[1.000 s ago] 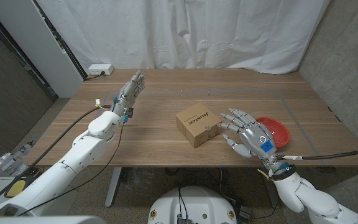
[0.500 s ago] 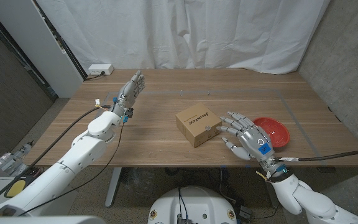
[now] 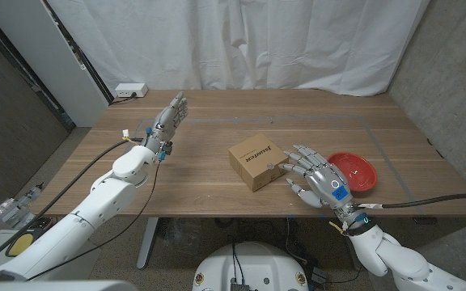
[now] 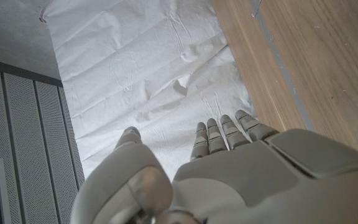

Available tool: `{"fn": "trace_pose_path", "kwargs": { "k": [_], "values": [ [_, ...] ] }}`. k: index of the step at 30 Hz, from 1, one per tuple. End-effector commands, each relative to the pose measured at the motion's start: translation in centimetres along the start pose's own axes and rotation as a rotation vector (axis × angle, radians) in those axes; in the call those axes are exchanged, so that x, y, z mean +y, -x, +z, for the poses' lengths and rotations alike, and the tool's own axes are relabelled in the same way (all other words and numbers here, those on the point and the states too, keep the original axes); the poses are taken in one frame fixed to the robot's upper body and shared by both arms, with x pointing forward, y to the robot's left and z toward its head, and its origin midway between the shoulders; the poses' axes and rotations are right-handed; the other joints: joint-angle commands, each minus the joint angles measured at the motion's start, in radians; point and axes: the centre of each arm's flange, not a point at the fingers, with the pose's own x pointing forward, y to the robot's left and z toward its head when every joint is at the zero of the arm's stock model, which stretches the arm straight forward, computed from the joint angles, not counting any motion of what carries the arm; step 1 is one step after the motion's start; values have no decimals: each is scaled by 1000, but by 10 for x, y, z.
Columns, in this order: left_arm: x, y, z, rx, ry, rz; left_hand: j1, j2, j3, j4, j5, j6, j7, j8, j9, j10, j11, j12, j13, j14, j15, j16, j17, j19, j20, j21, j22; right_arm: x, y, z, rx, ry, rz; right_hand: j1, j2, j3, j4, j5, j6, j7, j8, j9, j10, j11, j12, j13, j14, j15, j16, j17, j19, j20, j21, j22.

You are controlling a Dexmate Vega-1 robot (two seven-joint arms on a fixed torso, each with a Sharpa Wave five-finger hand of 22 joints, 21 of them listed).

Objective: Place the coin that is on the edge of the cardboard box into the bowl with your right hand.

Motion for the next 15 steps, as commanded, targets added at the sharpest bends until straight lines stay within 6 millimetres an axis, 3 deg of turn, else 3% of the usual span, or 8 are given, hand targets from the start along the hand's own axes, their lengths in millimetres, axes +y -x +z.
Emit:
{"fn": "trace_pose_path", "kwargs": {
  "k": [1,10,15],
  "values": [
    [2,6,0,1,1,11,7,5,-5,1,0,9,2,-2,3,2,3,0,3,-7,-1,-1,5,-5,-33,-4,2,15,-9,1,-3,-20,2,14,1,-6,0,8,-22,0,-6,7,-16,10,-2,6,-10,-52,3,6,-10,-59,-2,5],
    [6,6,0,-4,5,21,8,6,-6,1,0,9,2,-2,3,1,4,0,3,-8,0,-1,5,-5,-33,-4,2,17,-20,-7,-5,-26,-21,10,6,-13,7,9,-19,0,14,25,-35,26,1,12,-20,-48,6,9,-14,-58,-5,6],
    [7,4,-2,-5,9,20,8,6,-6,1,0,9,1,-3,3,3,1,0,3,-8,-1,-1,5,-5,-33,-4,2,16,-25,-10,-7,-24,-25,9,6,-22,9,12,-78,8,16,50,-48,38,7,20,-19,-47,12,11,-14,-55,-5,7]
  ]
}}
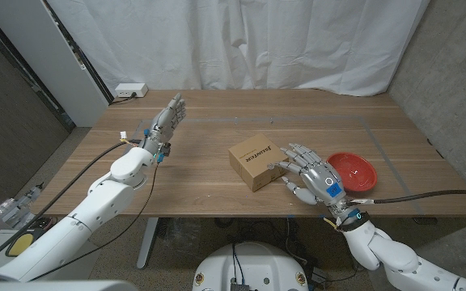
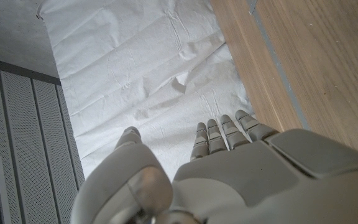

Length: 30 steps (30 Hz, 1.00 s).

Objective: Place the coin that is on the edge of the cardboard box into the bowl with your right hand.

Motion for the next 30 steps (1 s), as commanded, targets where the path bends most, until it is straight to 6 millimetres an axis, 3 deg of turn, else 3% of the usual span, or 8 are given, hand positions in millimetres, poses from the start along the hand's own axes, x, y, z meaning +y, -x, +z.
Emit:
{"fn": "trace_pose_path", "kwargs": {
  "k": [1,7,11,16,19,26,30],
  "values": [
    [4,-1,-1,-6,8,6,8,6,-6,1,-1,9,2,-2,3,3,1,0,3,-8,-1,-1,5,-6,-33,-4,2,2,-13,-7,-3,-5,-18,9,7,-7,0,7,-32,1,8,16,-5,6,8,7,3,-46,12,5,-4,-53,-1,3],
    [6,-4,-3,-5,13,6,8,6,-7,1,-1,10,1,-2,3,2,4,0,3,-9,0,-1,5,-8,-32,-5,2,0,-17,-8,6,-7,-23,8,11,-10,3,8,-46,-3,15,29,-8,5,11,11,4,-44,15,7,-3,-49,-1,3],
    [7,-6,-4,-5,16,7,8,7,-8,1,-1,11,2,-2,3,1,3,0,3,-9,0,-1,5,-8,-32,-5,2,0,-17,-8,15,-10,-24,2,26,-24,13,12,-59,0,71,102,37,9,48,35,42,-53,32,14,7,-44,3,6],
    [8,-6,-4,-3,15,9,9,7,-9,1,-1,12,1,-1,3,3,3,0,3,-10,1,-1,5,-9,-32,-5,2,-1,-17,-8,11,-10,-17,0,33,-56,15,21,-200,12,151,278,7,23,72,93,58,-53,36,36,16,-38,6,7],
    [8,-6,-4,-5,16,12,9,7,-9,1,-1,12,1,-2,3,3,5,1,3,-10,1,-1,5,-9,-31,-5,2,-1,-17,-8,10,-7,-14,0,32,-64,14,23,-244,12,159,307,-18,26,68,102,36,-35,26,37,13,-32,5,8],
    [8,-5,-4,-5,18,12,9,7,-10,1,-1,13,2,-1,3,4,9,1,3,-10,0,-1,5,-9,-32,-4,2,-2,-15,-6,2,-8,-11,-4,32,-73,16,23,-239,12,179,325,-45,30,62,109,24,-35,22,38,7,-28,4,9],
    [8,-3,-4,-3,17,12,9,8,-10,1,-1,13,2,-2,3,2,5,0,3,-10,0,-1,5,-9,-32,-4,2,-2,-13,-4,0,-14,-14,-3,34,-79,15,24,-174,4,220,335,-58,38,61,113,4,-32,16,39,1,-25,2,11]
  ]
}}
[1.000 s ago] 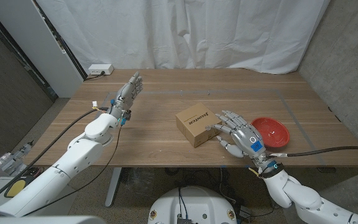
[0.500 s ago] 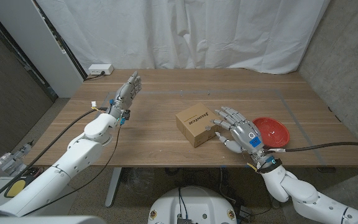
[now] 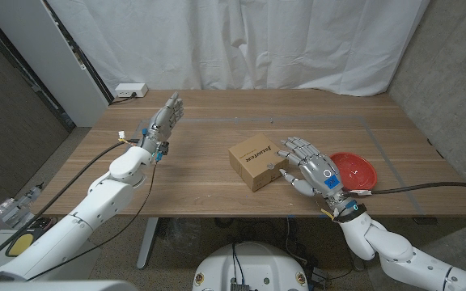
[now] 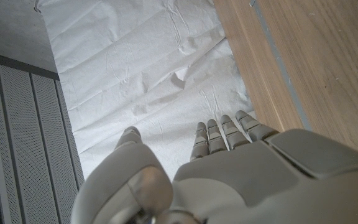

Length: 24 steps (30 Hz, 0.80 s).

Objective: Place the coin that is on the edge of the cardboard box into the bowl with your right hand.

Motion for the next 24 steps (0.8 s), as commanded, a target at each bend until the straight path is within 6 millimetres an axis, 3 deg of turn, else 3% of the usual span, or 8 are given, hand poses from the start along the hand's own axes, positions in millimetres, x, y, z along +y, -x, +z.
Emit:
{"fn": "trace_pose_path", "kwargs": {
  "k": [1,13,18,24],
  "values": [
    [0,3,-1,2,2,2,5,4,-3,1,-1,7,0,-2,3,2,4,0,3,-2,2,-1,5,-1,-30,-4,2,-1,2,4,-8,-4,0,1,7,-6,-1,11,61,-4,38,11,-14,3,-3,7,-19,-29,-6,3,-9,-25,2,6],
    [1,8,-1,6,0,7,6,4,-4,1,-1,6,0,-2,3,1,3,0,3,-2,2,0,5,-1,-30,-4,2,1,2,8,-31,-5,5,14,10,-8,-9,14,91,-11,63,21,-35,5,-8,11,-55,-21,-15,3,-34,-23,-7,8],
    [1,9,0,5,-3,6,6,5,-5,1,-1,6,-1,-2,3,1,4,0,3,-2,2,0,5,-1,-29,-4,2,3,0,10,-41,-20,15,28,7,-12,-16,19,62,-12,65,31,-90,7,-24,15,-113,-8,-24,3,-92,-22,-25,10],
    [2,9,2,0,-3,7,6,5,-5,1,-1,7,0,-2,3,0,3,0,3,-3,3,-1,5,-2,-29,-4,2,6,-3,12,-44,-2,15,33,5,-16,-19,22,44,-12,64,34,-113,12,-29,17,-138,-1,-24,3,-119,-19,-32,11]
  ]
}}
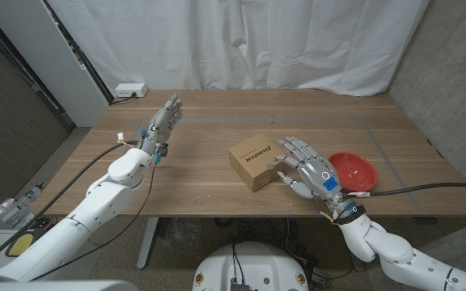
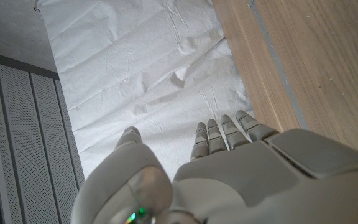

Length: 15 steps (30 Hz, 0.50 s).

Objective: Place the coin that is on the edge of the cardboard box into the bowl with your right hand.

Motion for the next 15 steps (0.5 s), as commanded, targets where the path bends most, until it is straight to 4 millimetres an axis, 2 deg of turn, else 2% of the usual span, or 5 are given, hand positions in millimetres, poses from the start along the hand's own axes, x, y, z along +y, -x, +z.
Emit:
{"fn": "trace_pose_path", "kwargs": {
  "k": [1,9,15],
  "values": [
    [2,2,2,-2,-1,1,6,5,-6,1,-1,7,0,-2,3,0,2,0,3,-3,3,-1,5,-2,-29,-4,2,5,-5,4,-13,10,10,13,1,0,-7,6,-15,0,6,3,-15,7,-3,3,-14,-2,-1,3,-13,-22,-3,2],
    [4,3,2,-5,-4,4,7,5,-7,1,-1,8,0,-2,3,0,6,0,3,-3,3,0,5,-2,-29,-4,2,11,-7,5,-8,27,23,8,-6,-12,-4,11,-76,2,-10,6,-53,19,-11,7,-49,13,1,3,-55,-16,-10,5],
    [7,3,4,-8,-5,8,7,6,-7,1,-1,7,-1,-2,3,3,4,1,3,-3,3,0,5,-2,-29,-4,2,13,-8,4,-9,27,25,5,-8,-17,-2,13,-93,1,-13,9,-62,22,-12,8,-59,17,2,3,-64,-16,-10,6]
  ]
}}
